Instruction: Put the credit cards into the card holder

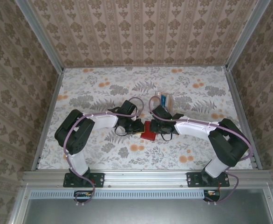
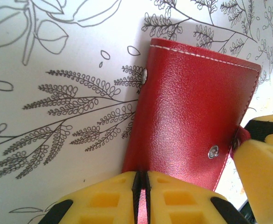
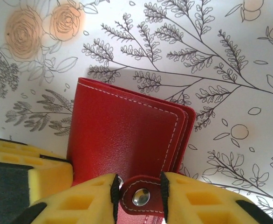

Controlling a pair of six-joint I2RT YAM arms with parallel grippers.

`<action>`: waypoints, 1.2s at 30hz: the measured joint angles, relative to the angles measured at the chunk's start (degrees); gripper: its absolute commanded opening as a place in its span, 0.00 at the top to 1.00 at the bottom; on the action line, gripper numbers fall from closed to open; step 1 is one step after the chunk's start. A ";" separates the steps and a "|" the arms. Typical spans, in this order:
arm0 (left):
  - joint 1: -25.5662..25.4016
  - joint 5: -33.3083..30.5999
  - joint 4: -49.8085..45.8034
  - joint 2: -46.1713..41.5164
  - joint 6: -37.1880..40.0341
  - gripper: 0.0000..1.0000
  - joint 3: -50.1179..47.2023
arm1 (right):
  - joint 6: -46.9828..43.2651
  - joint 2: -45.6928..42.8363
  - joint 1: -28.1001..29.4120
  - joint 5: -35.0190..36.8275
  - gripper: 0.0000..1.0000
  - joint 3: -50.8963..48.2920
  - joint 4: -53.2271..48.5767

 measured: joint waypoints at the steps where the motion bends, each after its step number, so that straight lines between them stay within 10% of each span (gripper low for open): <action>1: 0.00 -0.02 0.00 0.00 0.00 0.85 0.00 | -0.07 0.13 0.04 0.02 0.77 0.00 0.02; 36: -0.13 0.04 -0.39 0.37 0.02 0.84 0.39 | -0.42 0.15 0.52 -0.44 0.96 0.17 0.33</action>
